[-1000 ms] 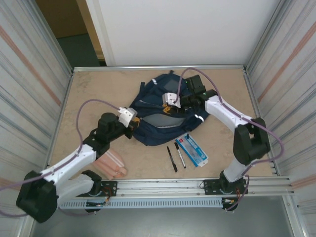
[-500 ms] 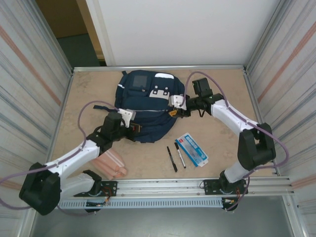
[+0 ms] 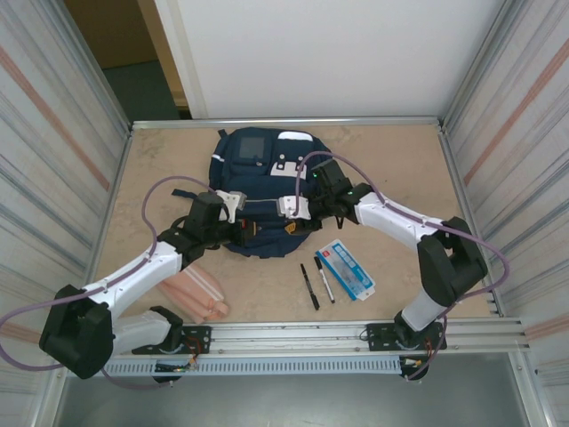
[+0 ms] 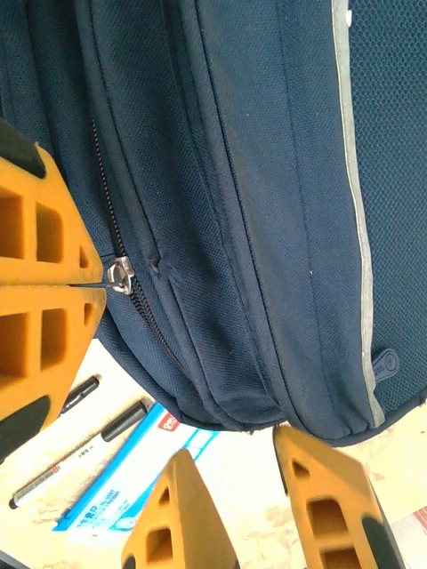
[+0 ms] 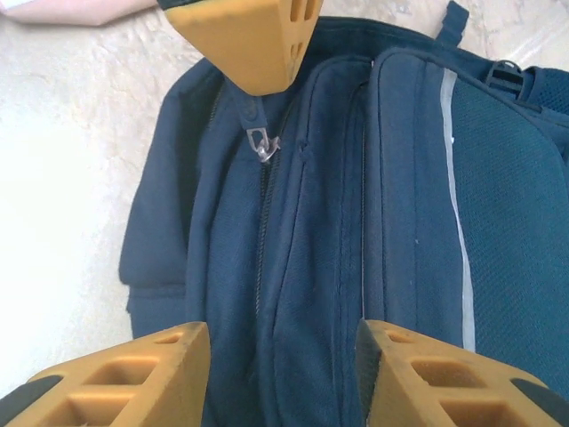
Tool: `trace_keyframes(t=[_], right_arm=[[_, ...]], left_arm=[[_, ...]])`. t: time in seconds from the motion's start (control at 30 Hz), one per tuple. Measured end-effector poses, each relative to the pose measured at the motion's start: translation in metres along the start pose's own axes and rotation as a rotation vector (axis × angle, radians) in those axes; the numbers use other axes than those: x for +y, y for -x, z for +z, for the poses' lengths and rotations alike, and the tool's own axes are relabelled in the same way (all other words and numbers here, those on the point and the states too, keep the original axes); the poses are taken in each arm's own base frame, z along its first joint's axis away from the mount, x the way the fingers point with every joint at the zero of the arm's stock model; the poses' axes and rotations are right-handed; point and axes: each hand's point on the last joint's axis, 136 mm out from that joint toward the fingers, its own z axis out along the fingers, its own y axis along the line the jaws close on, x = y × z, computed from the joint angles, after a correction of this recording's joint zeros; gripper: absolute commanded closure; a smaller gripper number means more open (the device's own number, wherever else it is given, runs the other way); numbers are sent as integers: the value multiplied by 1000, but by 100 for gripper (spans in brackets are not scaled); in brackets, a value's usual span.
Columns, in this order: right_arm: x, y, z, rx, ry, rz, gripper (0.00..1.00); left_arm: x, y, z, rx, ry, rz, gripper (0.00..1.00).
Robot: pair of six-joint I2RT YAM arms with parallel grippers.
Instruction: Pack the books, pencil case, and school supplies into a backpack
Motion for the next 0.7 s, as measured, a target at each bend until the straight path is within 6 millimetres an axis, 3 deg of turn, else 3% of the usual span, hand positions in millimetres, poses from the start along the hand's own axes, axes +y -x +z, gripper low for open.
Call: trace_keyframes(t=[0.27, 0.53, 0.7], right_arm=[[6, 7, 33, 25, 6, 6, 58], [-2, 1, 39, 60, -44, 49, 96], [-5, 0, 37, 45, -47, 61, 100]], left_arm=[[-1, 0, 0, 1, -6, -25, 100], [1, -6, 2, 5, -14, -26, 100], [5, -6, 0, -12, 11, -23, 100]])
